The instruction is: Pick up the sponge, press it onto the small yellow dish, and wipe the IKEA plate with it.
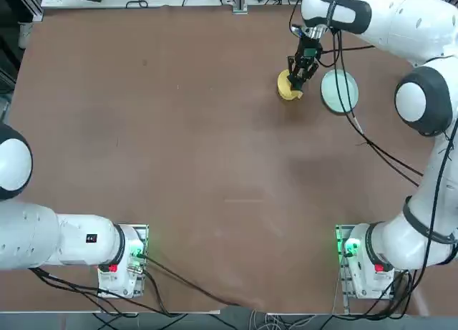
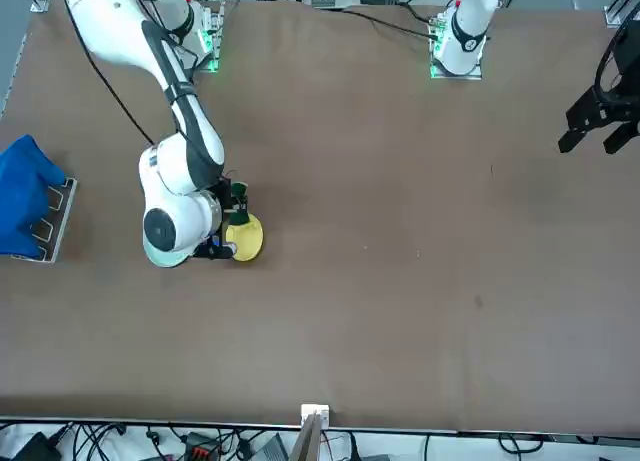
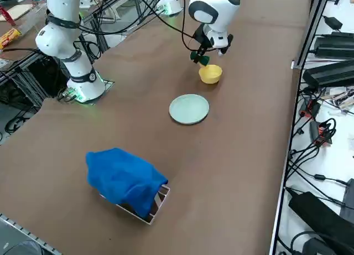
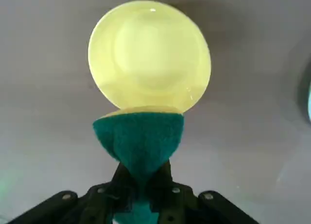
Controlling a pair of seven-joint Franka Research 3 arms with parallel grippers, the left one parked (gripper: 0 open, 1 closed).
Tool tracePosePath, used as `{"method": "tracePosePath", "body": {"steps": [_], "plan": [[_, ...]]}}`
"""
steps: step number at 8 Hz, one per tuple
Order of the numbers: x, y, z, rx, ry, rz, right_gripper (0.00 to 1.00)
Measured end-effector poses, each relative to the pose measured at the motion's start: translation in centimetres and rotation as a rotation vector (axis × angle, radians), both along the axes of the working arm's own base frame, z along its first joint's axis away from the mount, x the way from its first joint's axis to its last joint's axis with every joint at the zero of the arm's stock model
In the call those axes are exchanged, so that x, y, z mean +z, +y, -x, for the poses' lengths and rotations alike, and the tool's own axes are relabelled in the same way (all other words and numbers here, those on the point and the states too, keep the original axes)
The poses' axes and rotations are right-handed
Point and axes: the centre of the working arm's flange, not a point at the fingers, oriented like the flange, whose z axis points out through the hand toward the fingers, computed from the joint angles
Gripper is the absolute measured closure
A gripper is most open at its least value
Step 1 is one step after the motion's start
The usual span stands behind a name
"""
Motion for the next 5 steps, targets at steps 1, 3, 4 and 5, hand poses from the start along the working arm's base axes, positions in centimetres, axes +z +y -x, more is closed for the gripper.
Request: {"method": "tracePosePath", "body": {"steps": [1,3,4,5], "plan": [[-0.1,-0.4,-0.2,-0.004,0.0,-0.002,0.84],[-0.9,-0.8,-0.8,-0.008,0.005,-0.006,0.84],[-1.6,-0.8,-0.9,-0.001,0.012,-0.009,0.84],[-2.2,-0.8,-0.9,0.008,0.019,-0.014,0.84]]}}
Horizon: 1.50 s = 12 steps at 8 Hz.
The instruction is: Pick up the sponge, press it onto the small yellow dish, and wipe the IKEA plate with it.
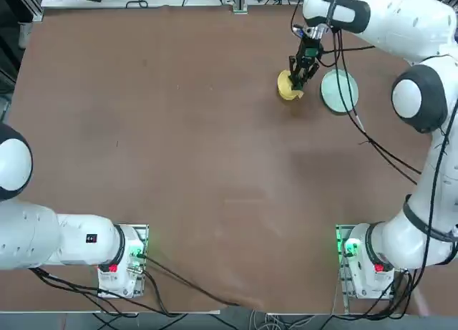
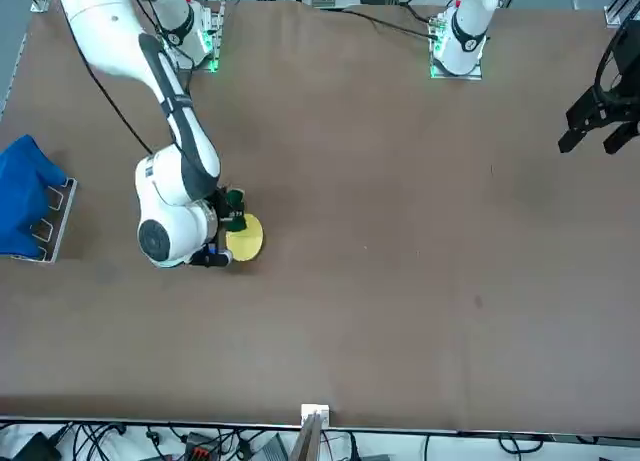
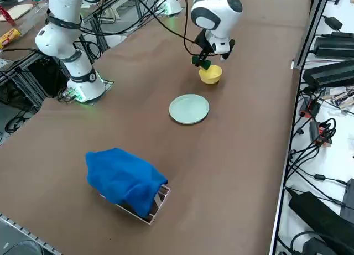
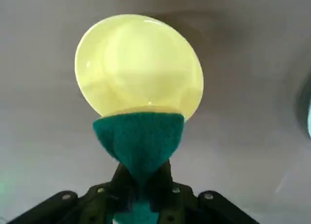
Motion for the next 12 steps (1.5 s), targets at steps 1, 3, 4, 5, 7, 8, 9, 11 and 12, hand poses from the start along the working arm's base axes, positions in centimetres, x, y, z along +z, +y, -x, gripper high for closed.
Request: {"method": "tracePosePath", "body": {"steps": [1,3,4,5,7,8,9,11,12], "plan": [[-0.7,0.0,0.0,0.004,0.008,-0.001,0.84],[-1.7,0.0,0.1,0.015,0.02,-0.006,0.84],[-2.3,-0.1,0.1,0.025,0.026,-0.01,0.84],[-2.8,-0.5,0.0,0.029,0.03,-0.016,0.84],[-3.3,-0.8,-0.7,0.026,0.027,-0.022,0.84],[-3.7,-0.8,-1.0,0.024,0.024,-0.024,0.84],[-3.9,-0.8,-1.2,0.023,0.025,-0.025,0.84],[-3.8,-0.7,-1.5,0.023,0.021,-0.028,0.84],[-3.8,-0.7,-1.5,0.023,0.02,-0.028,0.84]]}}
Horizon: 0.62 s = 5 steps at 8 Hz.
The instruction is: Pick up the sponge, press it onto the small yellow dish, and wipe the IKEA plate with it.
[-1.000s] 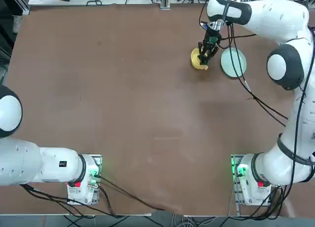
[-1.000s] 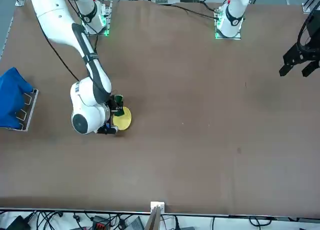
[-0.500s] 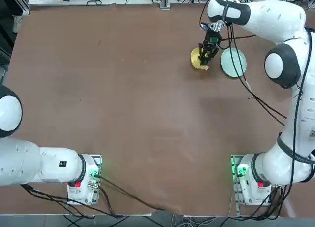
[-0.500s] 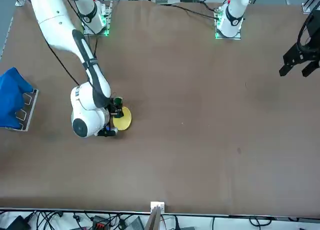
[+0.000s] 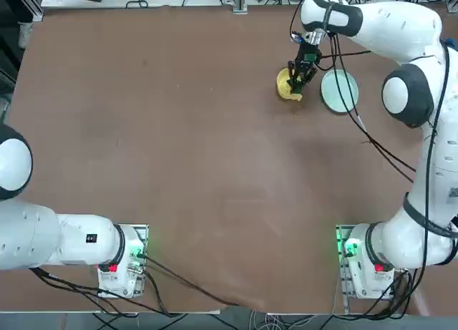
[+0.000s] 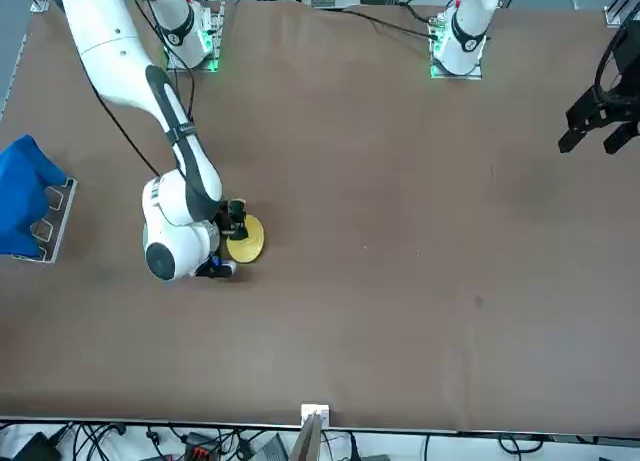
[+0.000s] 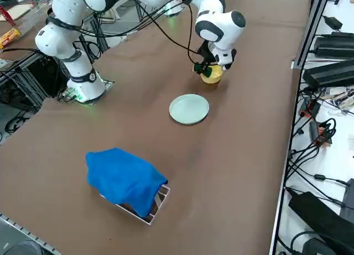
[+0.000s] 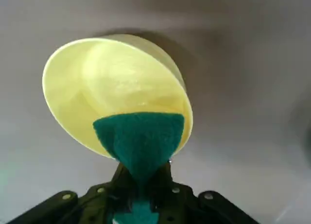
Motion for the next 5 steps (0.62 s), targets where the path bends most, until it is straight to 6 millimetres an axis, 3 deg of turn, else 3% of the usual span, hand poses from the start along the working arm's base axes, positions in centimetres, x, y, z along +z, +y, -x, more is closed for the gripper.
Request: {"method": "tracePosePath", "body": {"steps": [5], "plan": [[0.28,-0.07,-0.59,0.005,-0.02,0.004,0.84]]}}
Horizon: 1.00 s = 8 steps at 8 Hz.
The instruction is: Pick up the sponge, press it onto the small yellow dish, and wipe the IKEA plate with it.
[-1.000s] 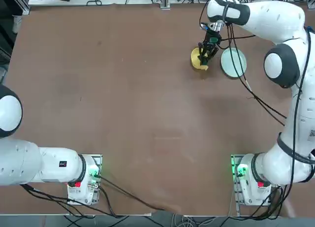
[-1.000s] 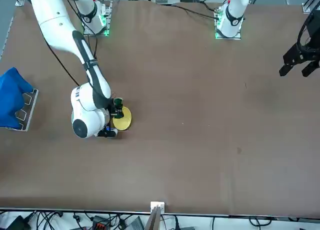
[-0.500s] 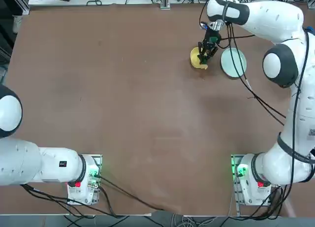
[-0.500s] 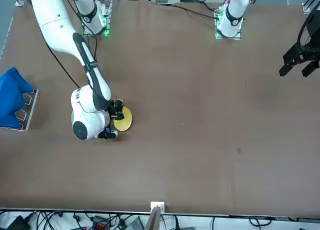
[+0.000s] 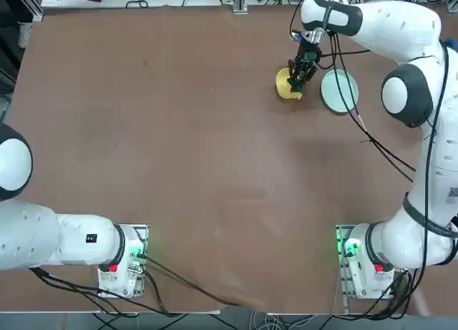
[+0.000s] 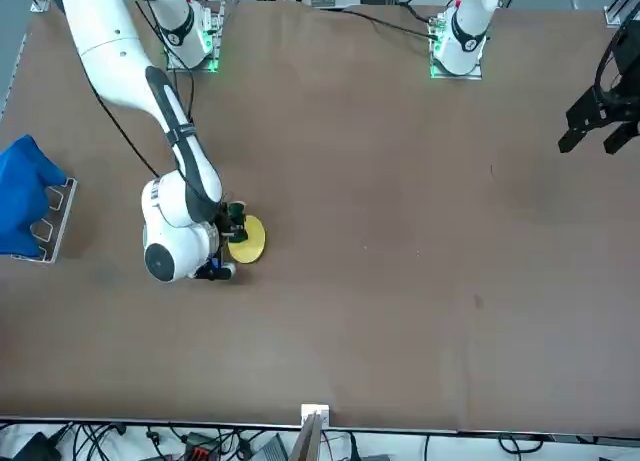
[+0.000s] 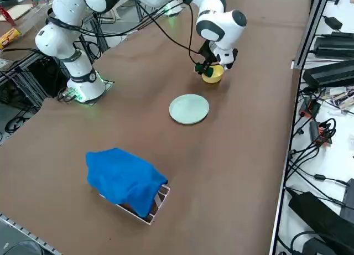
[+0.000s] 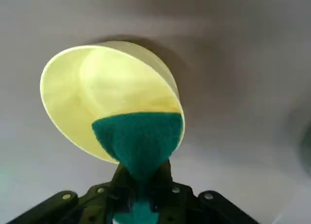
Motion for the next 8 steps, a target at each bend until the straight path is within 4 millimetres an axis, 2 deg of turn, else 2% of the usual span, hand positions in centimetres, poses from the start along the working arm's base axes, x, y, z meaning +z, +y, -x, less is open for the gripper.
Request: {"method": "tracePosePath", "body": {"steps": [5,8], "plan": [[2.6,0.3,-0.9,0.01,-0.048,-0.007,0.84],[2.8,2.3,-0.1,0.044,-0.044,-0.007,0.85]]}}
